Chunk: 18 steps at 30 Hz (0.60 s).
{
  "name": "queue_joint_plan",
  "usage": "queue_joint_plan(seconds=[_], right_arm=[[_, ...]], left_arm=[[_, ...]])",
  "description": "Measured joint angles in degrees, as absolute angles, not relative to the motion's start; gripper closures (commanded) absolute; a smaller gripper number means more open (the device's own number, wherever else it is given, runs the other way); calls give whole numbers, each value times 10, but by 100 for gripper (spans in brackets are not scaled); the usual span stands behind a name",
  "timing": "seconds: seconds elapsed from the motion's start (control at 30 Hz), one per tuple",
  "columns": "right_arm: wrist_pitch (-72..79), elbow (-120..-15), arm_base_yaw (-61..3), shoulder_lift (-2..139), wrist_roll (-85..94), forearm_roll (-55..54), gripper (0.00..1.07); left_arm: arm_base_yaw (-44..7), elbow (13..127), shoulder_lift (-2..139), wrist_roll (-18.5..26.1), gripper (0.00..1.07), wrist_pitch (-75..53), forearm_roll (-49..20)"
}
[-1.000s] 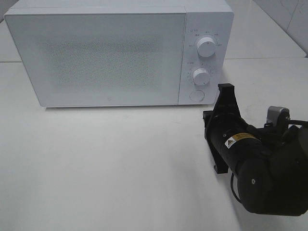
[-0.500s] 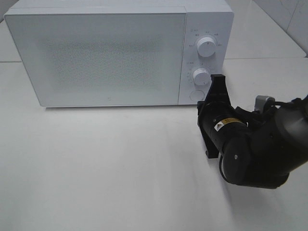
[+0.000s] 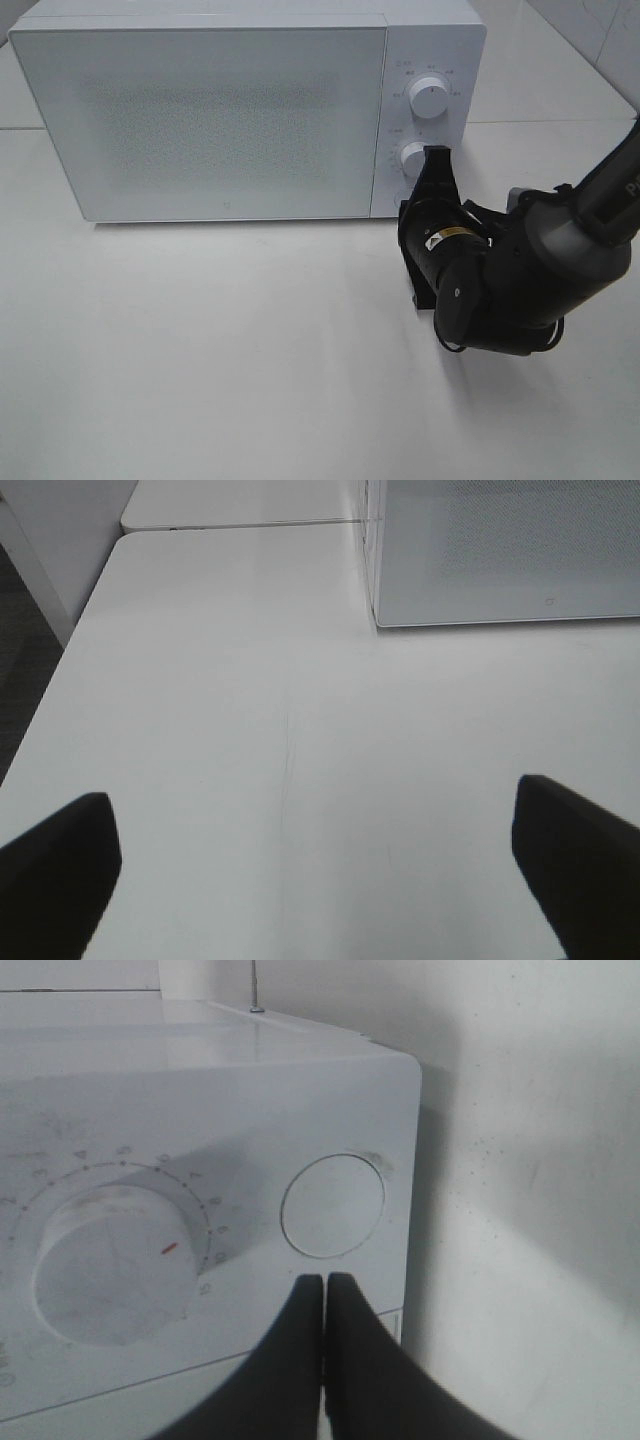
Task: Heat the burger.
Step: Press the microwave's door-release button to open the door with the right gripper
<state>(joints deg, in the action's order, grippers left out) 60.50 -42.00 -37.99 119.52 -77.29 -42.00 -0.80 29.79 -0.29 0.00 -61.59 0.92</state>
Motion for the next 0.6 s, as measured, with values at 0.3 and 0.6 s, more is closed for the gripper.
queue_joint_plan(seconds=[0.3,0.6], right_arm=[[587,-451,-364,1219,-767,-419,107],[572,-467,-347,1230,-761,-418,107]], left_arm=[[-8,298,-3,0,6,-616,9],[-8,298,-3,0,6,-616,9]])
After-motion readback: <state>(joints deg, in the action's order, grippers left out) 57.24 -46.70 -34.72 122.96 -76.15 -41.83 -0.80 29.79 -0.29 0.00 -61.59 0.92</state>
